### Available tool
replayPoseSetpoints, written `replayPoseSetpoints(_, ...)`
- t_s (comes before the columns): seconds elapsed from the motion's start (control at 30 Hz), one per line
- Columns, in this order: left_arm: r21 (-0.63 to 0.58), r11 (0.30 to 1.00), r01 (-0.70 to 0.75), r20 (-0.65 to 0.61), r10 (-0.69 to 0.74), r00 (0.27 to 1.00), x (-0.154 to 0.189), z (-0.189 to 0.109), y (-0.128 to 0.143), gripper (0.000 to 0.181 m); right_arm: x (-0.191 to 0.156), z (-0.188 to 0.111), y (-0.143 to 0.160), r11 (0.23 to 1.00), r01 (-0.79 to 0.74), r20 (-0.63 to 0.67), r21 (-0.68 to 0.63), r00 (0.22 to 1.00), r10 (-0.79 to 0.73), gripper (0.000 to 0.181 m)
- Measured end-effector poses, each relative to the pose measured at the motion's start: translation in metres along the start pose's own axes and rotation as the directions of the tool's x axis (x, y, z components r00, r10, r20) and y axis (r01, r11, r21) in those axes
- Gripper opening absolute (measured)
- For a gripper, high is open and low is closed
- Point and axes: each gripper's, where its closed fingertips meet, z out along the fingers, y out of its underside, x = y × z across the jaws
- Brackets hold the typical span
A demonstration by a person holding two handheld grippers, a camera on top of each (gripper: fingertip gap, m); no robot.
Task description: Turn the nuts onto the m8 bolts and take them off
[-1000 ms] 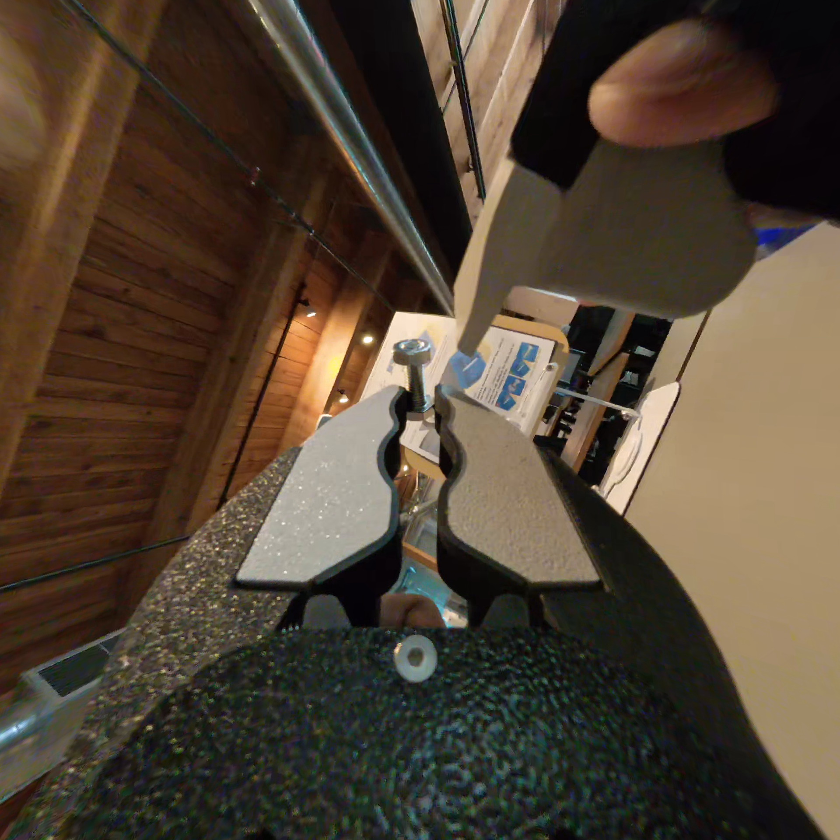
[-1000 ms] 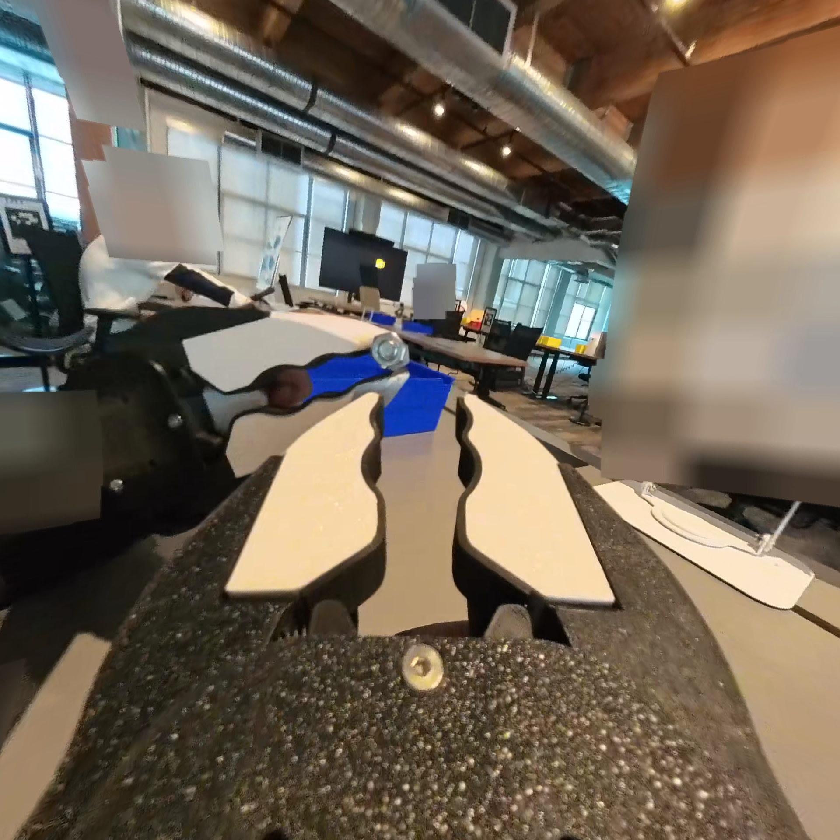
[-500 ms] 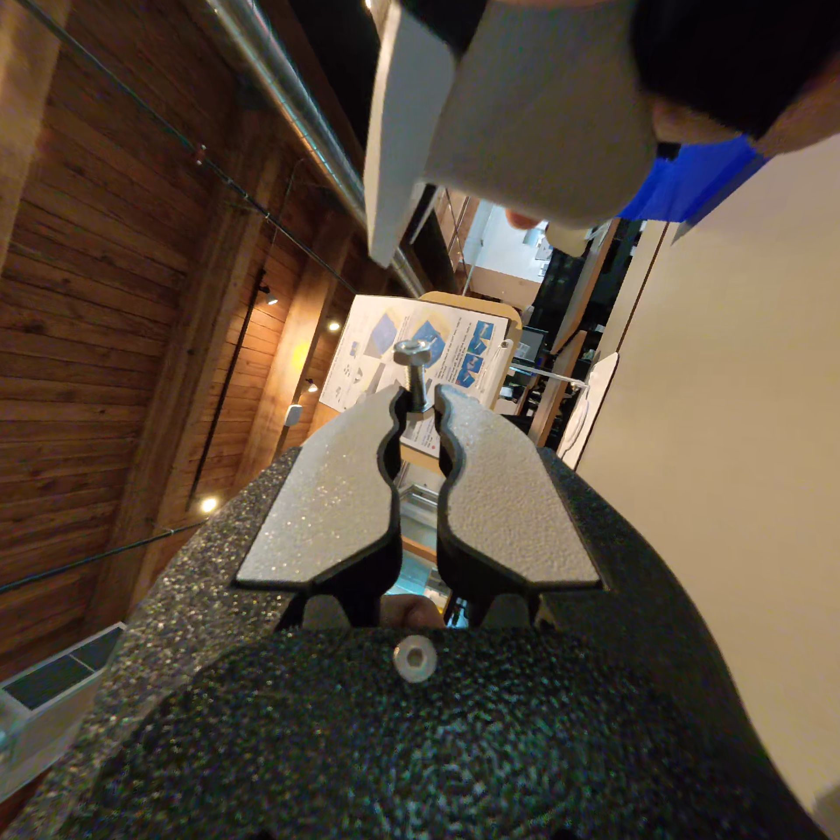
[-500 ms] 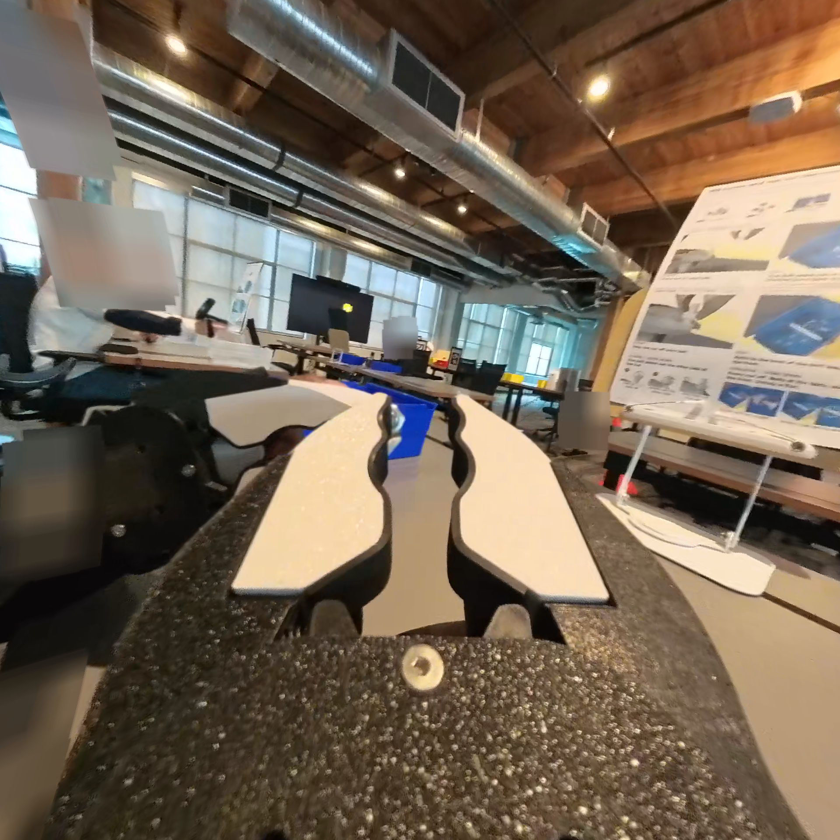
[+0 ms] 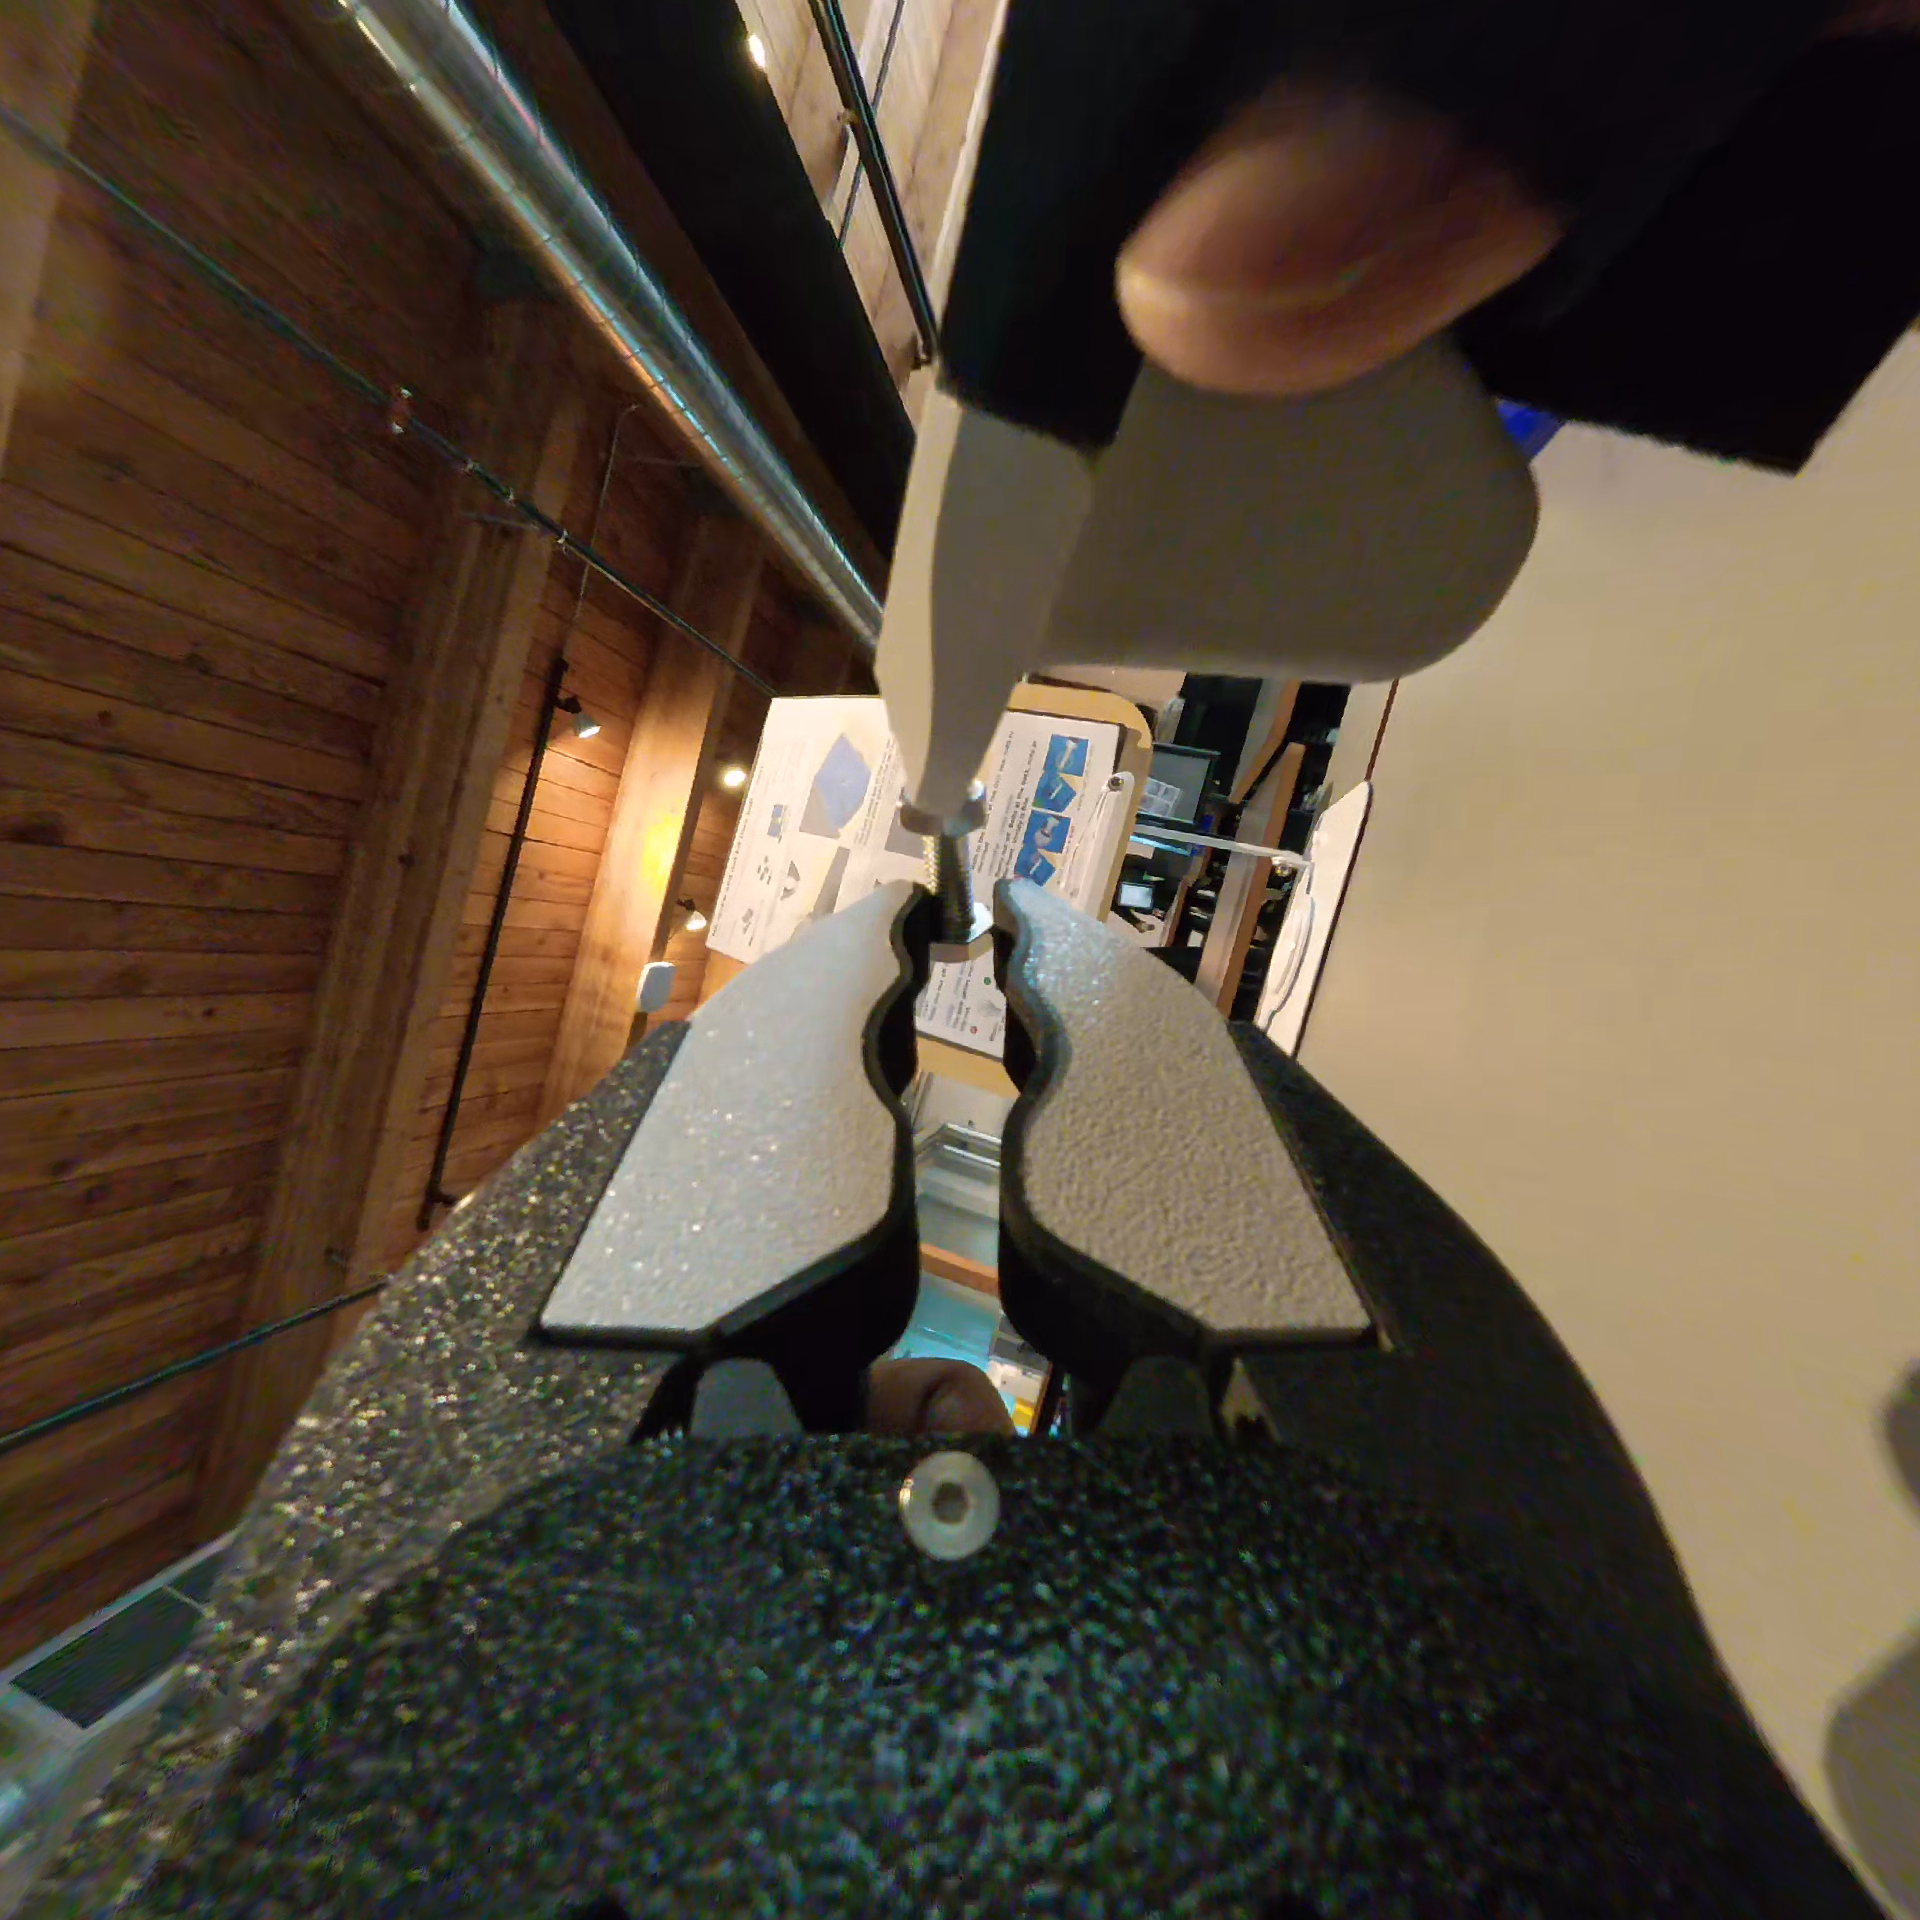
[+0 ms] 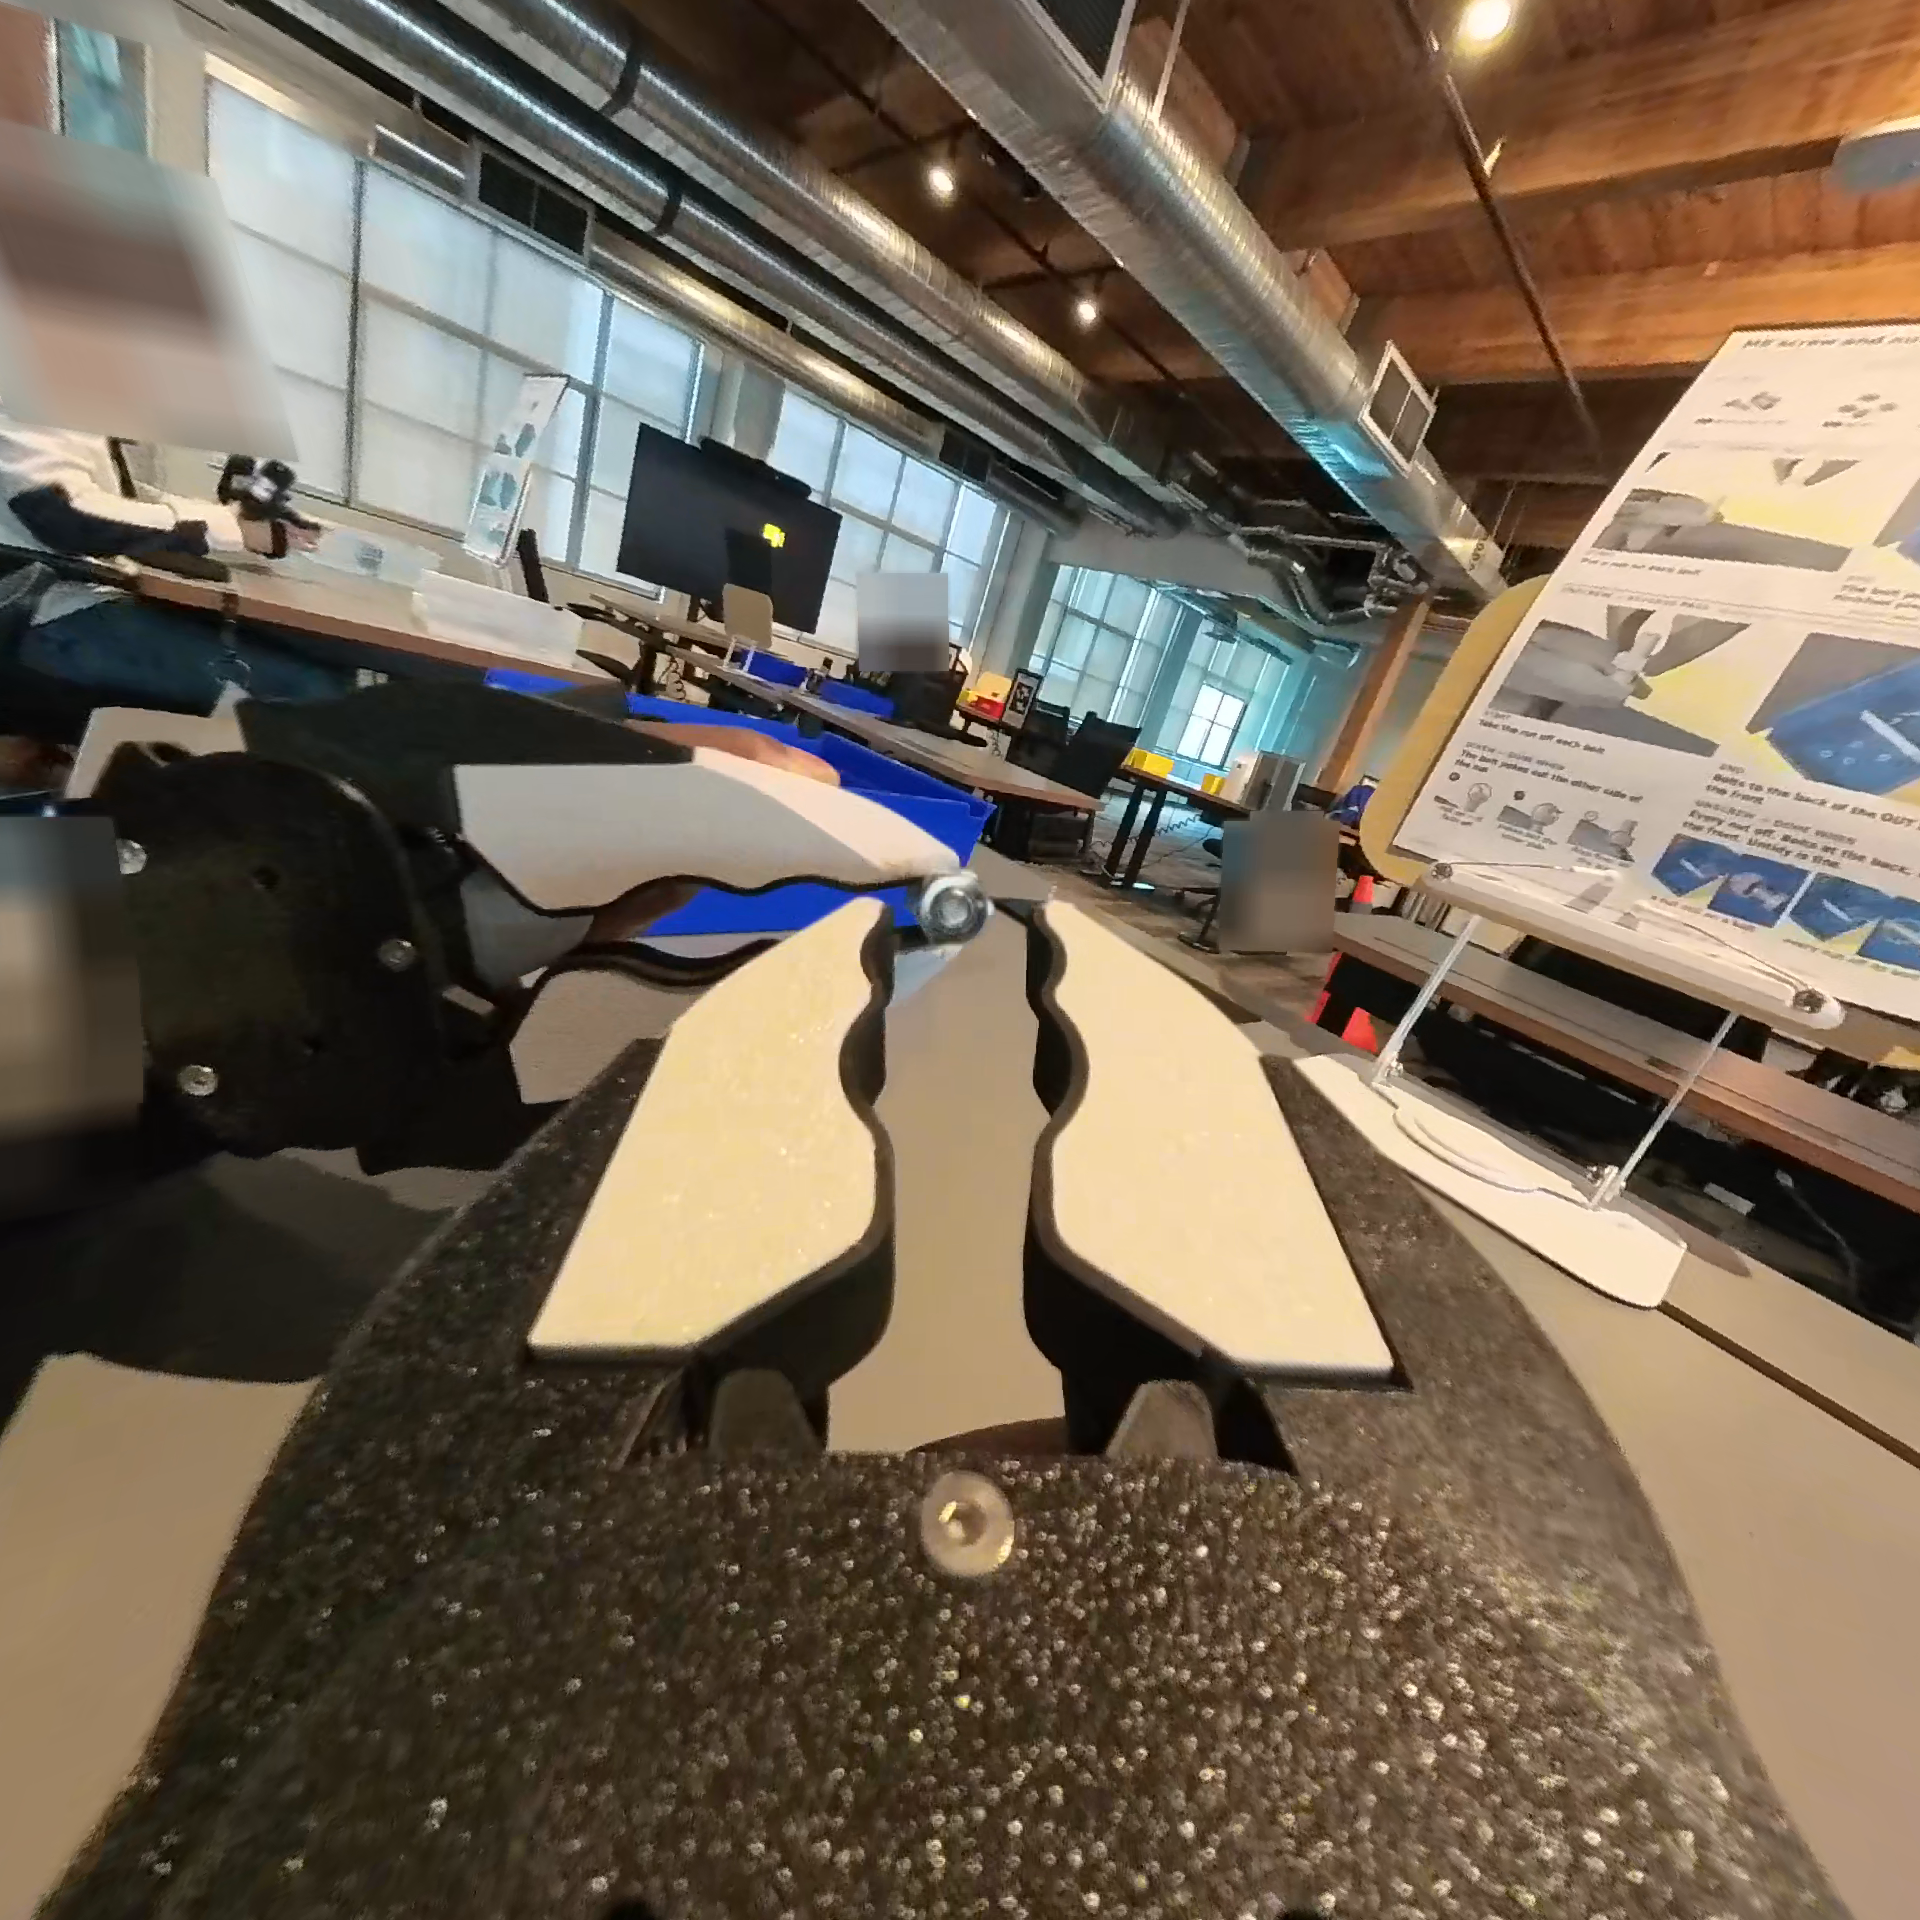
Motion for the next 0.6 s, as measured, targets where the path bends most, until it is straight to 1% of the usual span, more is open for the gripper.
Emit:
replayPoseSetpoints(0.2,0.011,1.000,-0.020,-0.004,0.020,1.000,0.0019,-0.0003,-0.0038,0.011,-0.0030,0.0024,0.0041,0.999,-0.027,0.011,-0.019,1.000,0.027,0.024)
replayPoseSetpoints(0.43,0.017,0.999,-0.032,-0.010,0.032,0.999,0.0035,-0.0001,-0.0055,0.011,0.0019,0.0021,0.0051,0.991,-0.129,0.015,-0.023,0.992,0.129,0.022)
replayPoseSetpoints(0.5,0.017,0.999,-0.032,-0.020,0.033,0.999,0.0053,0.0000,-0.0054,0.011,-0.0001,0.0023,0.0063,0.993,-0.112,0.026,-0.032,0.993,0.113,0.016)
replayPoseSetpoints(0.53,0.020,0.999,-0.027,-0.026,0.028,0.999,0.0060,-0.0002,-0.0055,0.011,-0.0014,0.0022,0.0068,0.996,-0.086,0.029,-0.036,0.996,0.087,0.015)
replayPoseSetpoints(0.6,0.034,0.999,0.000,-0.053,0.002,0.999,0.0089,-0.0009,-0.0062,0.011,-0.0029,0.0015,0.0081,0.999,0.014,0.030,-0.044,0.999,-0.013,0.015)
